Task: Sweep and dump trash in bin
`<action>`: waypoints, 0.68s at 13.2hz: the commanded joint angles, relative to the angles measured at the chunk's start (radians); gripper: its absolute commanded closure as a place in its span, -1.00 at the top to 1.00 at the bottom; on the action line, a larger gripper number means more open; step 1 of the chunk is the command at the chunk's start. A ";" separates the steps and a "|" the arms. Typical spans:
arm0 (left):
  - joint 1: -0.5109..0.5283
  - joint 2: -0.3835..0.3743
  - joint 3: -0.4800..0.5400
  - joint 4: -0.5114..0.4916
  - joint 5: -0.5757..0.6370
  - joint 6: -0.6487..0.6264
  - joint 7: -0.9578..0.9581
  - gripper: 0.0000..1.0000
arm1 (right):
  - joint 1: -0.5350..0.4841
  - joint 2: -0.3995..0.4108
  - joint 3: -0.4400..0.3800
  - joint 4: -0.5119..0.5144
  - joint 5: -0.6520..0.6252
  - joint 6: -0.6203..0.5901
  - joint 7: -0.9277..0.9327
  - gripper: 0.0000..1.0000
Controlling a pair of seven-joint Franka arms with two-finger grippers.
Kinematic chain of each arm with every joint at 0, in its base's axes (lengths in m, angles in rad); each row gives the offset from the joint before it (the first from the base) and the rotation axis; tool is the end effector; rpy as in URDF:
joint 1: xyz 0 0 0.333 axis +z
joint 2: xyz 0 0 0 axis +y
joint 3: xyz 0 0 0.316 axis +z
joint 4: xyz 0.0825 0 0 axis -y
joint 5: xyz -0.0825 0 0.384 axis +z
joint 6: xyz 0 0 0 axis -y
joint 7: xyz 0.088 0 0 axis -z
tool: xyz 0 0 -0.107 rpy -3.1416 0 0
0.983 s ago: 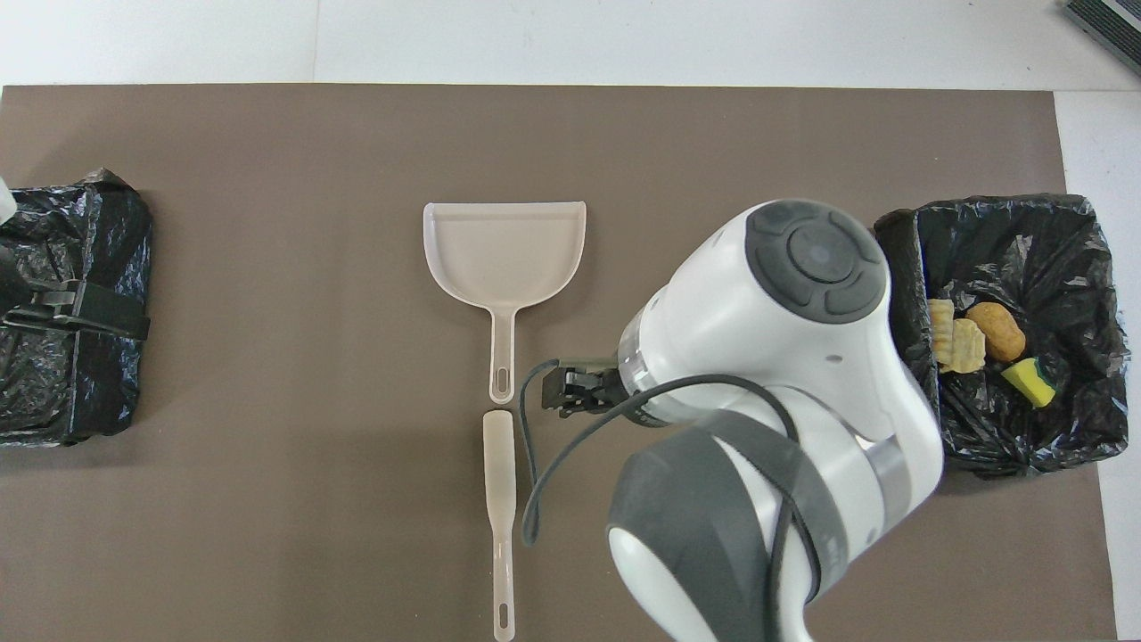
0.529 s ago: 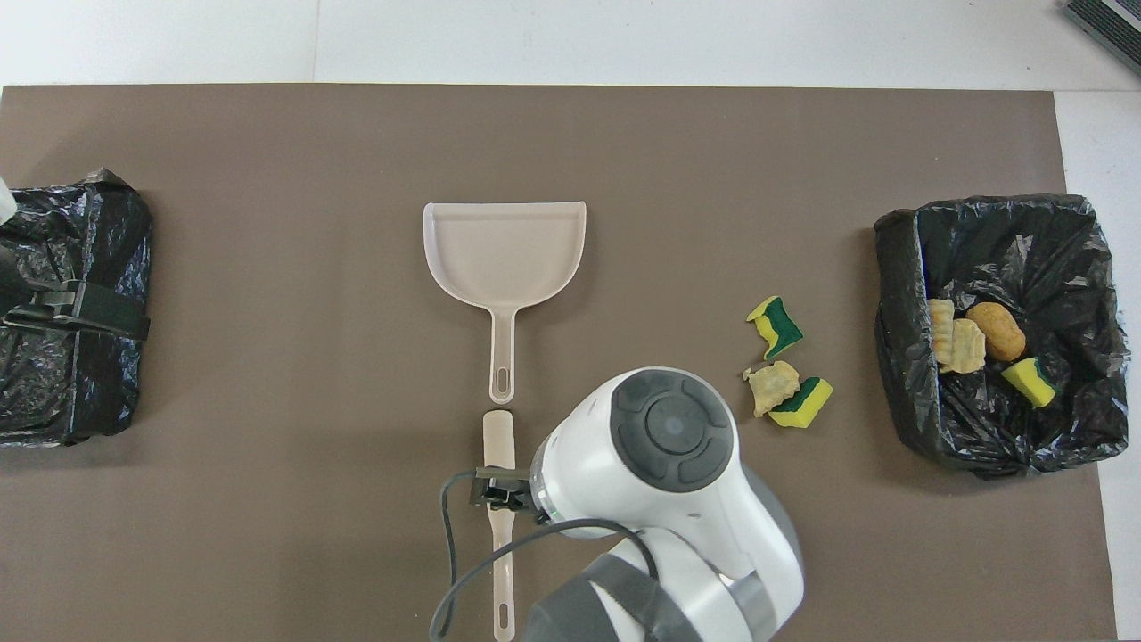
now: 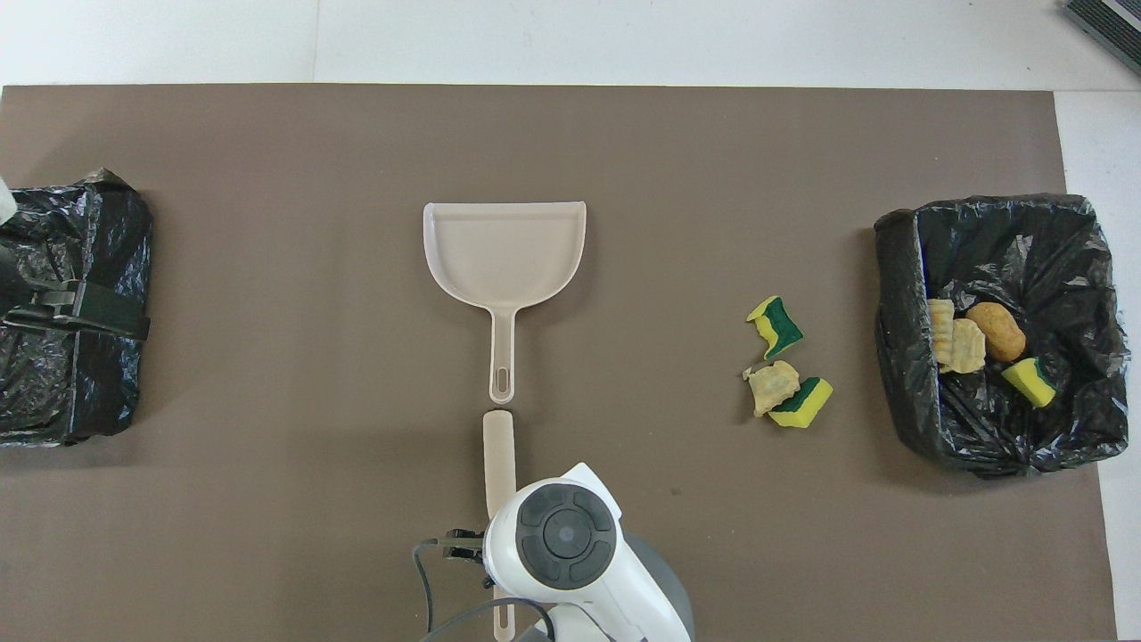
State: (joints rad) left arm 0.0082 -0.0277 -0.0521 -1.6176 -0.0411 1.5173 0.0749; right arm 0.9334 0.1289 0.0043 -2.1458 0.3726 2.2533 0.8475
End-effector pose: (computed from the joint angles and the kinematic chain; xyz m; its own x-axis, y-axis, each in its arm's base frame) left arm 0.5385 -0.0286 0.6133 0.9903 -0.1204 -0.0694 -0.1175 -0.9921 0.0450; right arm 0.3206 0.4537 0.3427 0.9613 -0.1268 -0.2445 -0.1651 -0.9758 -0.1431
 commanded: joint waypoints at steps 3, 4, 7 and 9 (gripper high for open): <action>0.003 -0.021 0.000 -0.022 0.017 0.015 0.010 1.00 | 0.016 -0.012 -0.004 -0.049 0.020 0.005 0.007 0.78; 0.003 -0.021 0.000 -0.022 0.017 0.015 0.010 1.00 | 0.013 -0.009 -0.004 -0.048 0.020 0.006 0.002 0.57; 0.003 -0.021 0.000 -0.022 0.017 0.015 0.010 1.00 | 0.013 -0.006 -0.004 -0.042 0.019 0.008 0.001 -0.65; 0.003 -0.021 0.000 -0.022 0.017 0.015 0.010 1.00 | 0.015 -0.008 -0.004 -0.037 0.019 0.002 0.005 -1.00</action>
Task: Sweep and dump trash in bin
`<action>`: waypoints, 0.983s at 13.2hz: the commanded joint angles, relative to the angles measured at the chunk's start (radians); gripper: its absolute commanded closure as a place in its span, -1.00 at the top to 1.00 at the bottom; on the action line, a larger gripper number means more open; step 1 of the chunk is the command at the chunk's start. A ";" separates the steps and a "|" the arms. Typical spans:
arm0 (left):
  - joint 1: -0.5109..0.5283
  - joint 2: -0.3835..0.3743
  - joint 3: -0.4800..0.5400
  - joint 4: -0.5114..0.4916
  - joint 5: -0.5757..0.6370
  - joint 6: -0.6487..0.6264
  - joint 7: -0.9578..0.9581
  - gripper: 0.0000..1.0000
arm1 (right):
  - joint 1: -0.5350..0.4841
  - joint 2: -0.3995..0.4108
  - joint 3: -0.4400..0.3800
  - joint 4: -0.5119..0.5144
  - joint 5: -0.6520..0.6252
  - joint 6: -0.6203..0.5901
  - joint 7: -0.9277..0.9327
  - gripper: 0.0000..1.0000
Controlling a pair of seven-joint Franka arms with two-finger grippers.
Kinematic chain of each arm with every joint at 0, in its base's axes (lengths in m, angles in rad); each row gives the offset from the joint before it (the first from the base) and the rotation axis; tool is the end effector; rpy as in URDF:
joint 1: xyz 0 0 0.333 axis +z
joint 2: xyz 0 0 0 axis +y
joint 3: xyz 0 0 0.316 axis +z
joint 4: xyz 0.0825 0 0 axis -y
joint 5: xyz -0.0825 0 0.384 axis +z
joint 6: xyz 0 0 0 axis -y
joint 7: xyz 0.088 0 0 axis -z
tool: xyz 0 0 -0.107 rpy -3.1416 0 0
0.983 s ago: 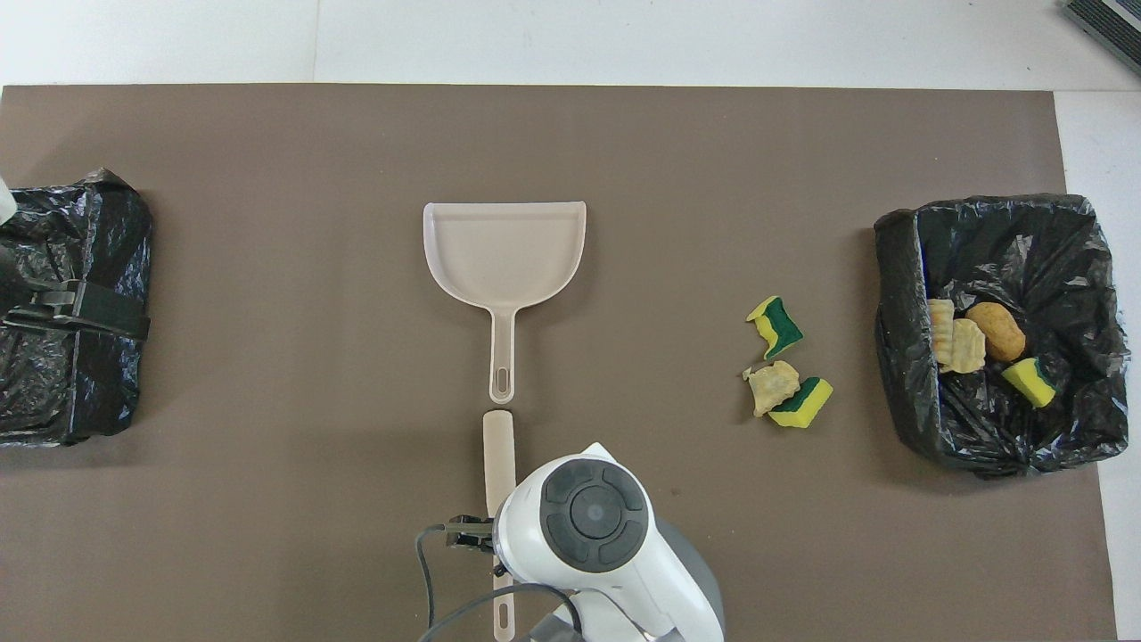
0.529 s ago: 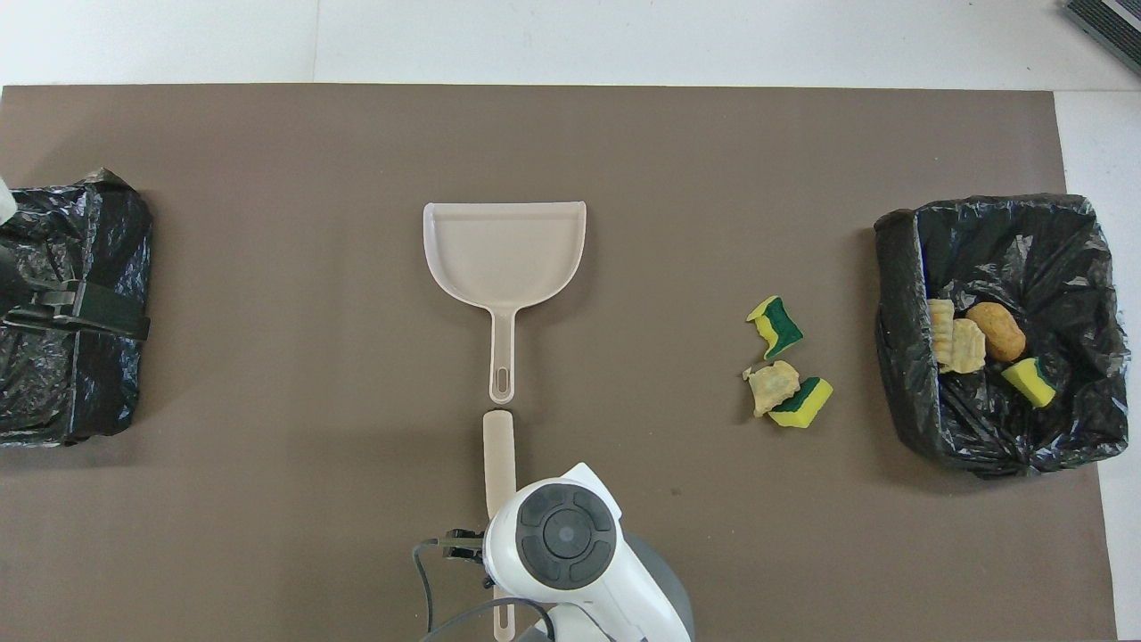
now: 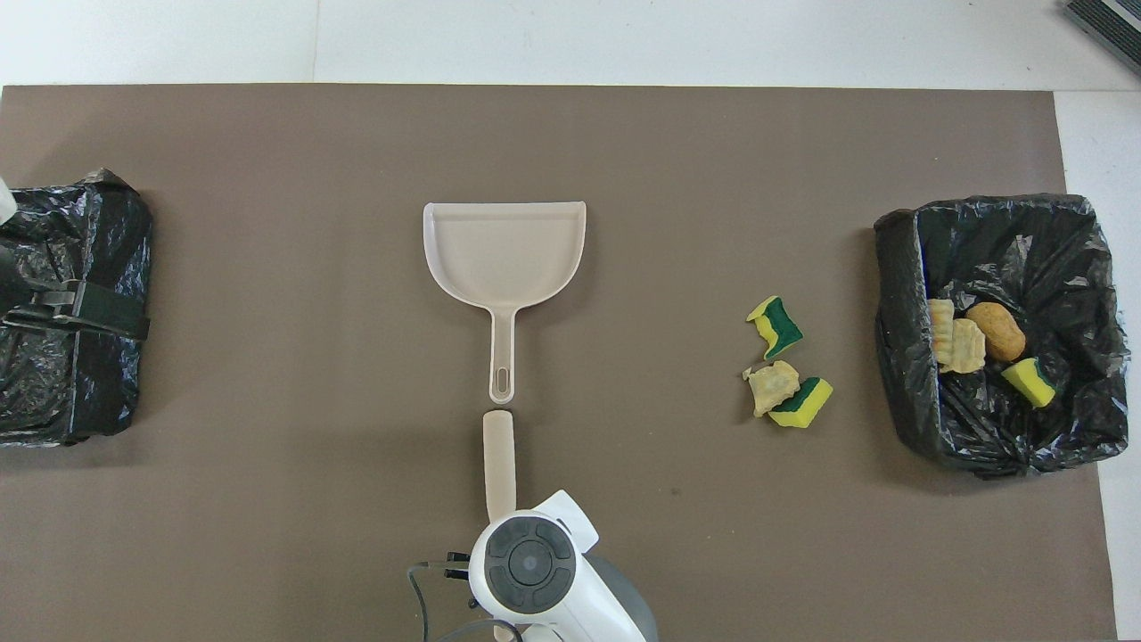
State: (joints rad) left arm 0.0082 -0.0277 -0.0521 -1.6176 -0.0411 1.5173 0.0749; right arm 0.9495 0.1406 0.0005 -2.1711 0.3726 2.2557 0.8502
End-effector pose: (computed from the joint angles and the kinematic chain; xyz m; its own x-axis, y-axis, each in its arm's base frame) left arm 0.5385 -0.0286 0.6133 0.9903 -0.1204 -0.0694 -0.1175 -0.9921 0.0450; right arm 0.3108 0.4516 0.3256 0.9574 -0.1255 -0.2600 -0.1588 -0.9810 -0.1111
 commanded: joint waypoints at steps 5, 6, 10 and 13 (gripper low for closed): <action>0.003 -0.021 0.000 -0.022 0.017 0.015 0.010 1.00 | -0.031 -0.018 -0.010 0.086 0.000 -0.115 -0.006 -1.00; 0.003 -0.021 0.000 -0.022 0.017 0.015 0.010 1.00 | -0.055 -0.029 -0.010 0.115 0.000 -0.178 -0.008 -1.00; 0.003 -0.021 0.000 -0.022 0.017 0.015 0.010 1.00 | -0.191 -0.124 -0.014 0.183 -0.072 -0.463 -0.063 -1.00; 0.003 -0.021 0.000 -0.022 0.017 0.015 0.010 1.00 | -0.284 -0.125 -0.013 0.273 -0.197 -0.631 -0.135 -1.00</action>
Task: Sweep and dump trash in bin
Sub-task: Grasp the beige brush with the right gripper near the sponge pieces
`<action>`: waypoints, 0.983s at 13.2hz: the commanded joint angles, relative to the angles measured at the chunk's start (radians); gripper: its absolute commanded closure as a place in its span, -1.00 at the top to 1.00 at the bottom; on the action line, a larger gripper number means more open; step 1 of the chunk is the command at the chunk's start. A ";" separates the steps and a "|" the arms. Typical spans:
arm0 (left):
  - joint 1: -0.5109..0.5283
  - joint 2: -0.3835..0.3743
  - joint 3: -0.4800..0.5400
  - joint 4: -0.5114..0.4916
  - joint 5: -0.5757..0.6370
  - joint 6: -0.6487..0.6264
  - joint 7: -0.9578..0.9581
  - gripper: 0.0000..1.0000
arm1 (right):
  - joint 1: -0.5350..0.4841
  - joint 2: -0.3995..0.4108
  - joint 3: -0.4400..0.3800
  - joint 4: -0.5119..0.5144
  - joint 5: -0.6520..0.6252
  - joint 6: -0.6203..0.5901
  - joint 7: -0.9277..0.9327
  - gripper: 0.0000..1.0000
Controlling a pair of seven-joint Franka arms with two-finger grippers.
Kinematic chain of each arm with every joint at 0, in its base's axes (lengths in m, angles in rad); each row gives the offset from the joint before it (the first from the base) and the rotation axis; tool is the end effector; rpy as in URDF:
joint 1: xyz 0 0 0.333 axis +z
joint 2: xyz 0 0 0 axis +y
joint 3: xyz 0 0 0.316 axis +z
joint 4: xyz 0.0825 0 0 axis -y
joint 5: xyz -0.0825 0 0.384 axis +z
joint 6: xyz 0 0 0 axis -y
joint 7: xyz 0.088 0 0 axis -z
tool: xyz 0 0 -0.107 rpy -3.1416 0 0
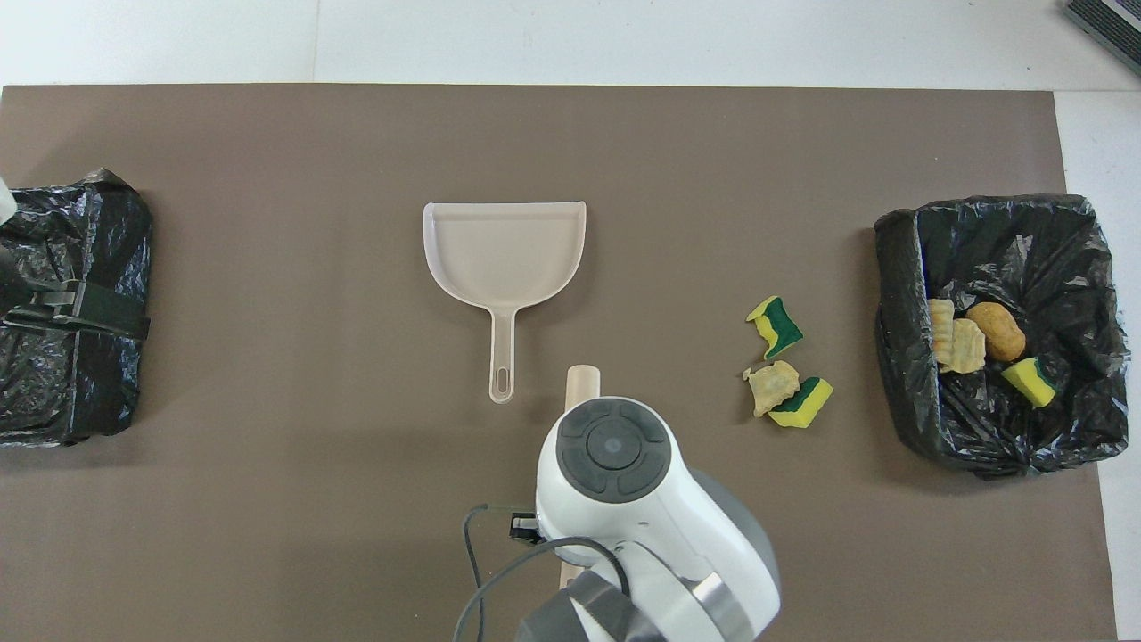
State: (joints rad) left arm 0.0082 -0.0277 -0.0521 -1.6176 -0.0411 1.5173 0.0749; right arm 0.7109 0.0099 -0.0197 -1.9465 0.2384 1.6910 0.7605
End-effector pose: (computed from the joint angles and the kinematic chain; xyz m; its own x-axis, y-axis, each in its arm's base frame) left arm 0.5385 -0.0286 0.6133 0.9903 -0.1204 -0.0694 -0.1175 -0.9921 0.0450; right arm 0.3942 0.3555 0.4563 0.9309 -0.1259 -0.3430 -0.1251 -0.9918 0.0246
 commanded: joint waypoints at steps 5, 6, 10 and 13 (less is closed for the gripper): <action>0.003 -0.021 0.000 -0.022 0.017 0.015 0.010 1.00 | -0.294 0.060 0.006 0.092 -0.163 -0.085 -0.238 -1.00; 0.003 -0.021 0.000 -0.022 0.017 0.015 0.010 1.00 | -0.370 0.070 0.007 0.090 -0.175 -0.097 -0.319 -1.00; 0.003 -0.021 0.000 -0.022 0.017 0.015 0.010 1.00 | -0.490 0.082 0.004 0.075 -0.283 -0.151 -0.420 -1.00; 0.003 -0.021 0.000 -0.022 0.017 0.015 0.010 1.00 | -0.514 0.072 0.004 -0.004 -0.268 -0.162 -0.417 -1.00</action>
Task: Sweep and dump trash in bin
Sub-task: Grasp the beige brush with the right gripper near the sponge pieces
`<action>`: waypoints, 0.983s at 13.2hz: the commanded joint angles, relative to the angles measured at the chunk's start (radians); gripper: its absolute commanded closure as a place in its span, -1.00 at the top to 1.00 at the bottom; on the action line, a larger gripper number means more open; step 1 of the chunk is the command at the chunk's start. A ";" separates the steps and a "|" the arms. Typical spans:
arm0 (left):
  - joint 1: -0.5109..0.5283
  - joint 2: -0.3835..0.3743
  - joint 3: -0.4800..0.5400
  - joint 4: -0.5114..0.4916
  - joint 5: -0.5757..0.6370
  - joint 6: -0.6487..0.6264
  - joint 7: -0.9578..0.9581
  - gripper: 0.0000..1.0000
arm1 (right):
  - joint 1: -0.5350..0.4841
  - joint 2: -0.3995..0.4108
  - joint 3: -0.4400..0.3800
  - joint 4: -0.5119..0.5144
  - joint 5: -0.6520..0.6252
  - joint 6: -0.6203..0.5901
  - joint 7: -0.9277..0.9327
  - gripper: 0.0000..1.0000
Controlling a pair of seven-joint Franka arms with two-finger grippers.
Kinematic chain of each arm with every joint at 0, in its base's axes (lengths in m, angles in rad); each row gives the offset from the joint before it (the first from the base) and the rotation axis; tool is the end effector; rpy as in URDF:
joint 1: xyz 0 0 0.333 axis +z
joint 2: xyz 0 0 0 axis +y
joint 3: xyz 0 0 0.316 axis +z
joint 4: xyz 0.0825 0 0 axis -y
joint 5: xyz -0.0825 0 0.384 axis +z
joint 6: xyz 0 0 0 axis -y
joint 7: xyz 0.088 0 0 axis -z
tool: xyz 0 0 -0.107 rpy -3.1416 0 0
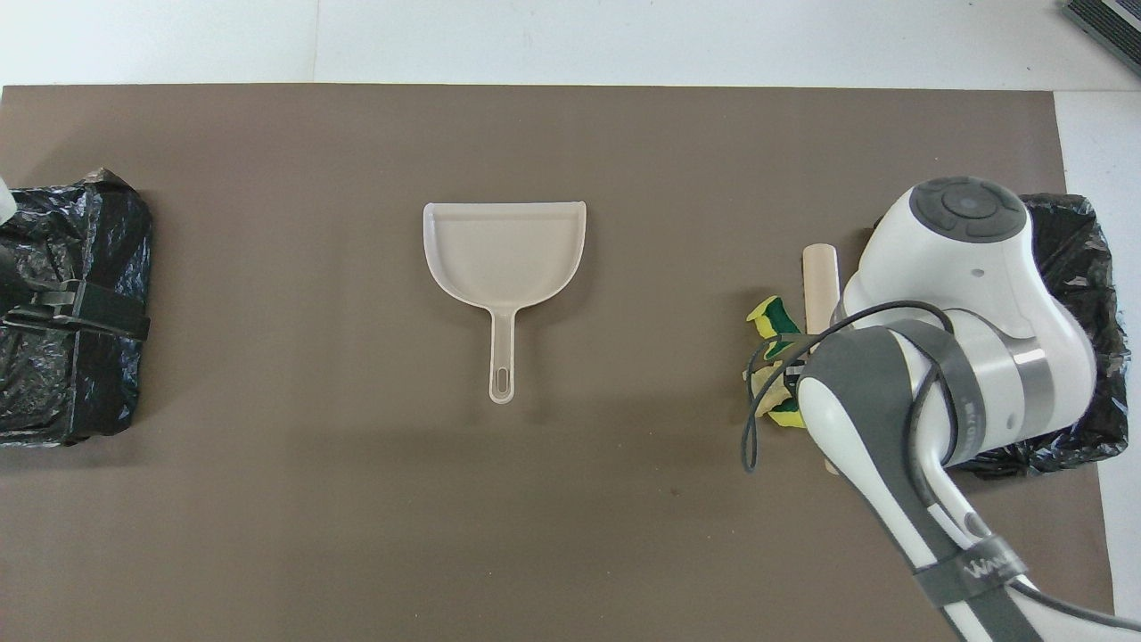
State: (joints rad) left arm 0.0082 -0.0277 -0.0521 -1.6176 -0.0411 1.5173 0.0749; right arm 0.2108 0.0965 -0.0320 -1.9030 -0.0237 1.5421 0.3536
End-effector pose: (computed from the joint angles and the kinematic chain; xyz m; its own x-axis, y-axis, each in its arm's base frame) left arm 0.5385 -0.0286 0.6133 0.9903 -0.1204 -0.0694 -0.1175 -0.9921 0.0450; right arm 0.5198 0.0917 0.4202 0.8936 -0.1921 -0.4057 -0.1298 -0.9758 0.1760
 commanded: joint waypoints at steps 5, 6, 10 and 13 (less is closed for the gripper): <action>0.003 -0.021 -0.002 -0.022 0.015 0.020 0.010 1.00 | -0.018 -0.108 0.017 -0.210 -0.018 -0.017 0.138 -1.00; -0.008 -0.021 -0.005 -0.022 0.004 0.020 0.013 1.00 | -0.002 -0.118 0.017 -0.225 -0.019 -0.022 0.198 -1.00; -0.143 -0.072 -0.015 -0.186 -0.039 0.185 -0.059 1.00 | -0.007 -0.173 0.018 -0.329 0.014 0.079 0.274 -1.00; -0.244 -0.058 -0.017 -0.271 -0.039 0.334 -0.145 1.00 | 0.007 -0.166 0.020 -0.395 0.063 0.202 0.323 -1.00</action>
State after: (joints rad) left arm -0.1759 -0.0545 -0.0838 -1.7996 -0.0732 1.7590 -0.0301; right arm 0.2160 -0.0356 -0.0188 -2.2320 0.0015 1.6654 0.6326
